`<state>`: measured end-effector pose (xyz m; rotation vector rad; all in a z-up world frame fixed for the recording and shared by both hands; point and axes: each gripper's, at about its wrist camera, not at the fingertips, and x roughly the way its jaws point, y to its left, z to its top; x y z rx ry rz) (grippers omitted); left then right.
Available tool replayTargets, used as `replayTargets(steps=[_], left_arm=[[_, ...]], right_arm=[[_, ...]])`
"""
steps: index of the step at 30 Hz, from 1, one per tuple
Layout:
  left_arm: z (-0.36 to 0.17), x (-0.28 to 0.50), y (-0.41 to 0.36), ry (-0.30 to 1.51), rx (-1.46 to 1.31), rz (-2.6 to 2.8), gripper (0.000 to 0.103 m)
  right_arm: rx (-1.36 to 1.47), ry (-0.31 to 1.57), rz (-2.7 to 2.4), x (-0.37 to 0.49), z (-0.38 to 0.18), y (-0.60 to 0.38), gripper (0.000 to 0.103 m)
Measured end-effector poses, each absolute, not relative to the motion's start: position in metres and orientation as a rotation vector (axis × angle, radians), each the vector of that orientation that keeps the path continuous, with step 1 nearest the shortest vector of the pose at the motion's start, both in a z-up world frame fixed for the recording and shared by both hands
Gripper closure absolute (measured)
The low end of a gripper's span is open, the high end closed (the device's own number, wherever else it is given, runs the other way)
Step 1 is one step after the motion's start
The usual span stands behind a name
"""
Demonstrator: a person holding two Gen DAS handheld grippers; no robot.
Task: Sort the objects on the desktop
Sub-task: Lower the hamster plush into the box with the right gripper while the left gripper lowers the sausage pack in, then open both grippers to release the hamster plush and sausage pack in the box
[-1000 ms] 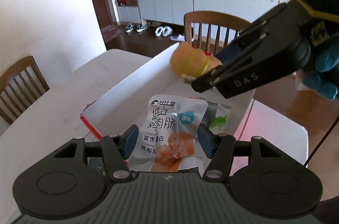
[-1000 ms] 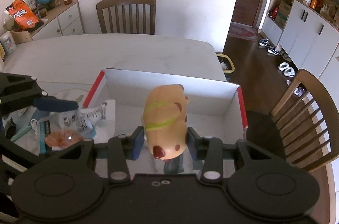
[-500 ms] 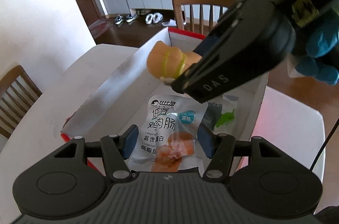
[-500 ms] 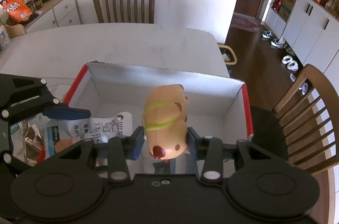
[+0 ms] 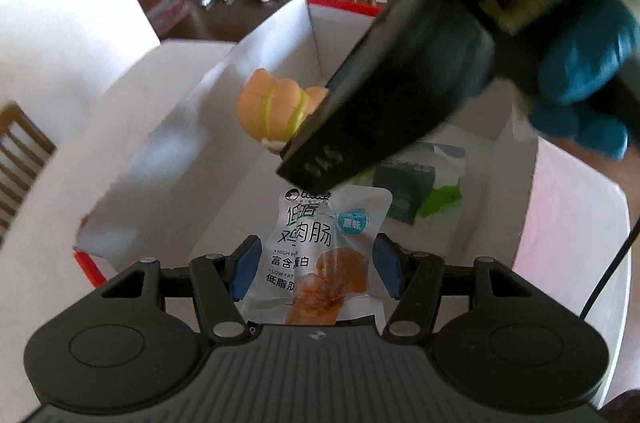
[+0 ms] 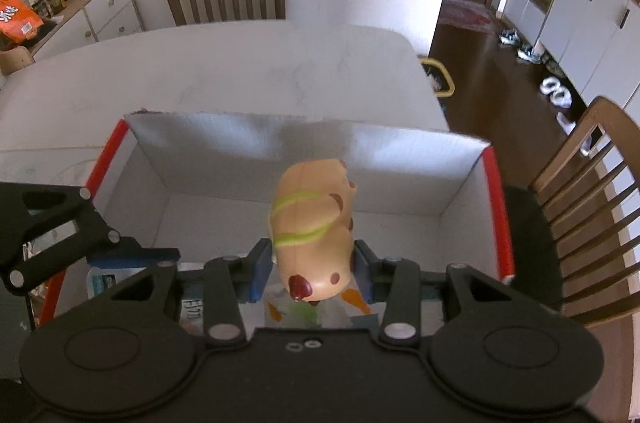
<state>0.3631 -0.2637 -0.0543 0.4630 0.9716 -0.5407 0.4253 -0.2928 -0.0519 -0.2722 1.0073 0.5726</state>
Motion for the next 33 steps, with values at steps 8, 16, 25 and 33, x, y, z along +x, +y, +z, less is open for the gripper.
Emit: replayTargets(steps=[8,16,25,33], left_arm=[[-0.066,0.379,-0.271,1.02,0.504,-0.519,0.043],[-0.08,0.385,-0.275,1.079,0.523,-0.521,0.043],[-0.083,0.395,-0.278,1.147,0.508,-0.528,0.043],[-0.077,0.393,-0.28,1.139,0.512,-0.514,0.04]], right_arm=[[-0.286,1.054,0.572,0.431,-0.074,-0.28,0.061],[-0.29,1.091,0.549,0.436,-0.087,-0.279,0.061],[-0.24,1.147,0.523,0.443,-0.098,-0.288,0.06],[-0.21,1.164,0.523,0.445,-0.094,-0.293,0.057]])
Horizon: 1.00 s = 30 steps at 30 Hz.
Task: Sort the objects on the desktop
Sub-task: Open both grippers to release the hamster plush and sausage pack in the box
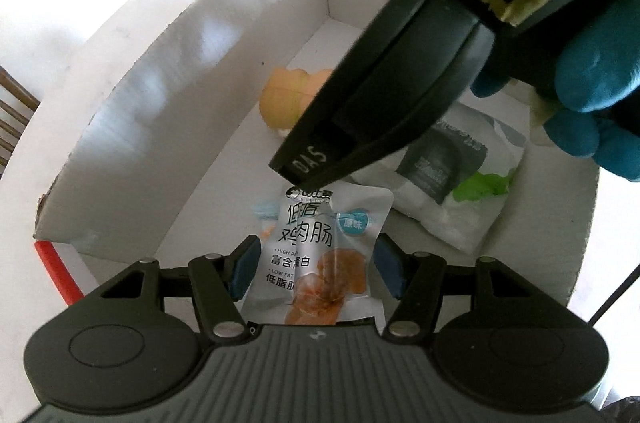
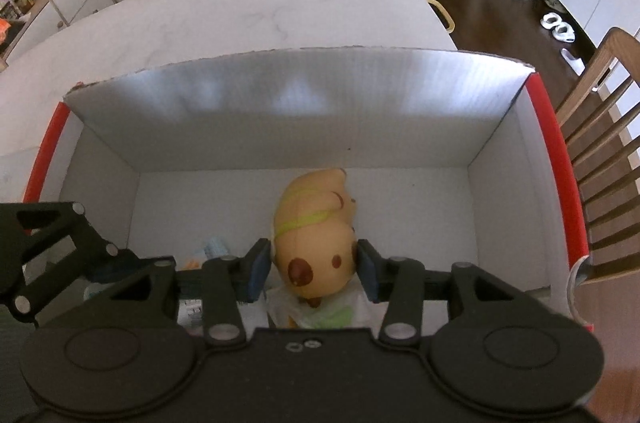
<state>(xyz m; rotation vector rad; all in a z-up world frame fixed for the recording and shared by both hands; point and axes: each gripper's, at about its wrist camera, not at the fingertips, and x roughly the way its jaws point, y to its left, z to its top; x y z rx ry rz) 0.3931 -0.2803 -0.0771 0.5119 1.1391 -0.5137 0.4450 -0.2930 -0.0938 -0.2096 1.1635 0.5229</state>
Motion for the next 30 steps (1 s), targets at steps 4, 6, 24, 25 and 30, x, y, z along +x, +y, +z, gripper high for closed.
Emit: replayTargets(steps=[4,6,24,25,30], left_arm=[[-0.071,0.389,-0.281,1.126,0.522,-0.515,0.04],[-0.065,0.387,-0.281,1.109,0.518,-0.519,0.04],[-0.009,0.328,-0.245,0.979,0.412,-0.522,0.032],[-0.006,0.325,-0.243,0.973,0.407,-0.52,0.032],[-0.001,0.312,-0.231,0.952,0.378,-0.518,0.032]], right_arm=[[-0.194,1.157,0.523,0.441,-0.088,-0.297,0.051],[-0.191,1.147,0.527,0.44,-0.084,-0.3,0.049],[-0.143,1.039,0.533,0.41,-0.026,-0.323,0.038],[-0.144,1.032,0.534,0.407,-0.024,-0.322,0.038],[-0.132,1.005,0.534,0.395,-0.01,-0.319,0.038]])
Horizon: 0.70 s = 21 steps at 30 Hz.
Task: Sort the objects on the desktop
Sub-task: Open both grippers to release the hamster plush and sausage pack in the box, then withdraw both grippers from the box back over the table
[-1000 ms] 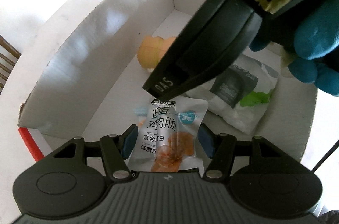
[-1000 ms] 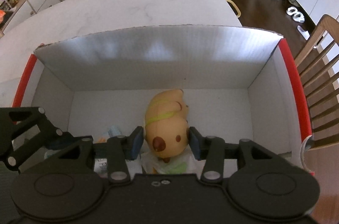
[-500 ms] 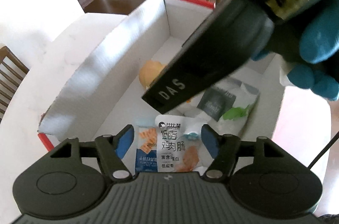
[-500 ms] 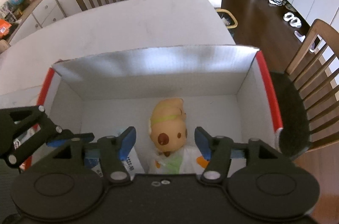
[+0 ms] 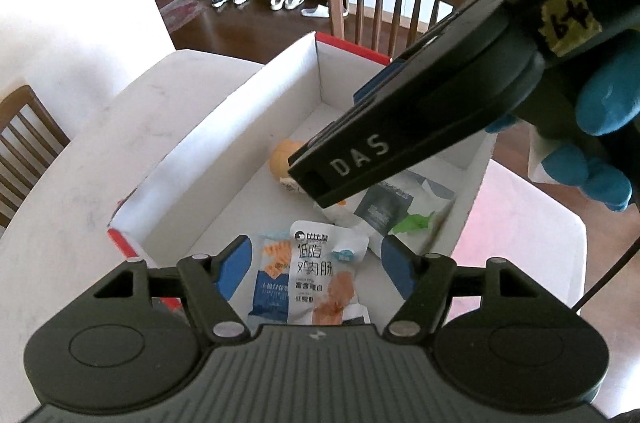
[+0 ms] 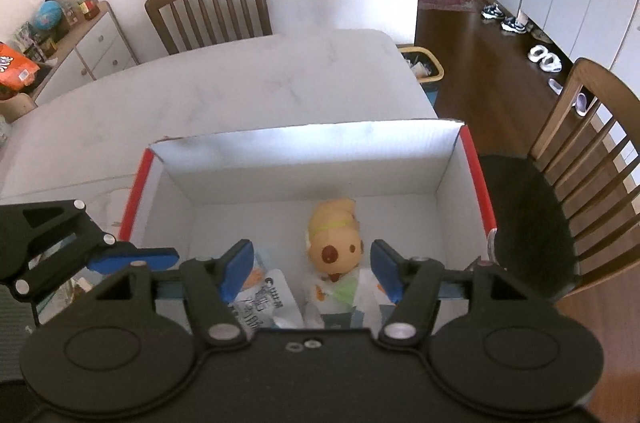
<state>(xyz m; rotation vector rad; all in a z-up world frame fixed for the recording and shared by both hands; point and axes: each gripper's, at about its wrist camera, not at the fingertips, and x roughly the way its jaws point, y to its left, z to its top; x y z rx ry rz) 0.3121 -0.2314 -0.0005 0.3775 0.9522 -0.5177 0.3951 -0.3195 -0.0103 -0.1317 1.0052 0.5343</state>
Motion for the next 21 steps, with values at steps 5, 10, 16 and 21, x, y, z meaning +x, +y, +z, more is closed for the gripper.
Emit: replayTargets(steps=[5,10,16,21], left_arm=[[0.008,0.302,-0.222,0.933,0.347,-0.519,0.026],[0.028,0.29,-0.21,0.893,0.312,-0.515,0.02],[0.041,0.276,-0.186,0.874,0.253,-0.508,0.018],[0.047,0.259,-0.164,0.856,0.226,-0.494,0.017]], right_arm=[[-0.135,0.957,0.545,0.378,0.008,-0.316,0.033],[-0.135,0.91,0.563,0.357,0.023,-0.312,0.024],[-0.132,0.86,0.581,0.331,0.036,-0.305,0.015],[-0.107,0.819,0.589,0.312,0.047,-0.301,0.009]])
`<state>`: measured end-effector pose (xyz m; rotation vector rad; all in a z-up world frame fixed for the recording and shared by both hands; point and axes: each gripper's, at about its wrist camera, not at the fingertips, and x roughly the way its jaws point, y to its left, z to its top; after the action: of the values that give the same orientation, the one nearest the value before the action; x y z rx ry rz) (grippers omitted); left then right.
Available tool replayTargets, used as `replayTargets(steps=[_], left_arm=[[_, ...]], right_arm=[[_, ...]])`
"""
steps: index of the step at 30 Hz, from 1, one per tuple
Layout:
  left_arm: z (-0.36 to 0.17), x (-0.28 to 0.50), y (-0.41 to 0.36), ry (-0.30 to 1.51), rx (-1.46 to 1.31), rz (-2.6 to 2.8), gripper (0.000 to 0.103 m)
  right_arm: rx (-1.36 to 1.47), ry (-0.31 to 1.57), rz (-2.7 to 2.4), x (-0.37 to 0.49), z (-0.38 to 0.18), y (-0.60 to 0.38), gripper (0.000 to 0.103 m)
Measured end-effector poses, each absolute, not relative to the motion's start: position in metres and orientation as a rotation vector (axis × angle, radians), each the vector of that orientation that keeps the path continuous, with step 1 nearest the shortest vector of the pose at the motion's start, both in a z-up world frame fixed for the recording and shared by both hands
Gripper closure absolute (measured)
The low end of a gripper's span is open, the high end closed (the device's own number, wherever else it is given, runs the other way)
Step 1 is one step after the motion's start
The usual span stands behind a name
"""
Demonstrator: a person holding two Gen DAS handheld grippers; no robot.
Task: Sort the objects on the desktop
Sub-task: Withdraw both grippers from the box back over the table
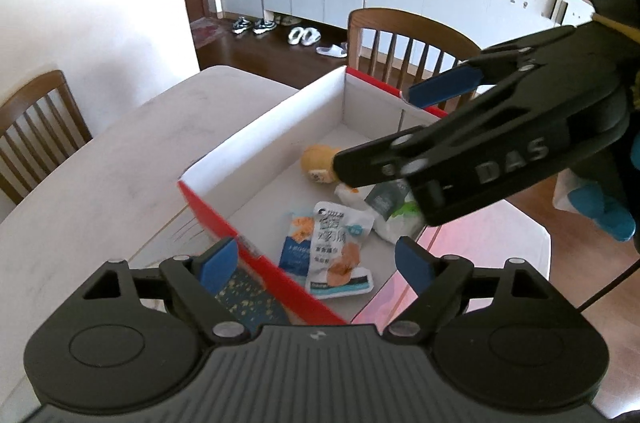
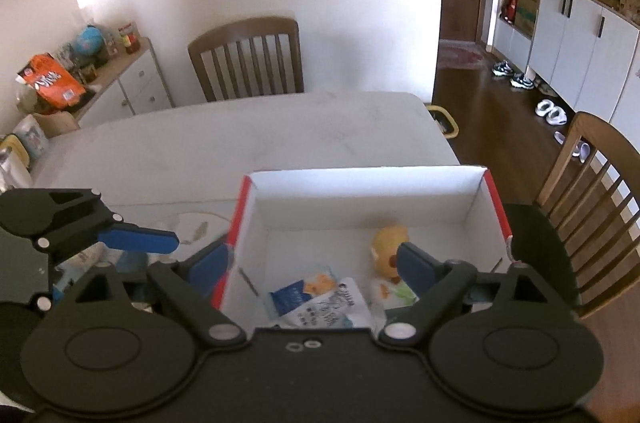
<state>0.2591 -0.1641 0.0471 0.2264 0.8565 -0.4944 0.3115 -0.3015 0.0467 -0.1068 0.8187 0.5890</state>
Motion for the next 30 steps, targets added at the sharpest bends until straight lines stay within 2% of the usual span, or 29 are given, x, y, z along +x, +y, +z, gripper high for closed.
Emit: replayTargets(steps=[2,6,30], left_arm=[[0.049,0.254,-0.155,0.856,0.213,-0.481,0.016],[0.051,0.245,-0.136,0.847,0.192,-0.46,0.003],[0.047,0.192,-0.042,0.83,0.116,-0.379,0.0]], right_arm=[[-0.1,0.8,0.593,0.304,0.05,-0.3,0.005],[-0.099,0.774,0.593,0.29,0.054,-0.293,0.002],[-0.055,0.701,0.583,0.208,0.054,-0.244,0.001]])
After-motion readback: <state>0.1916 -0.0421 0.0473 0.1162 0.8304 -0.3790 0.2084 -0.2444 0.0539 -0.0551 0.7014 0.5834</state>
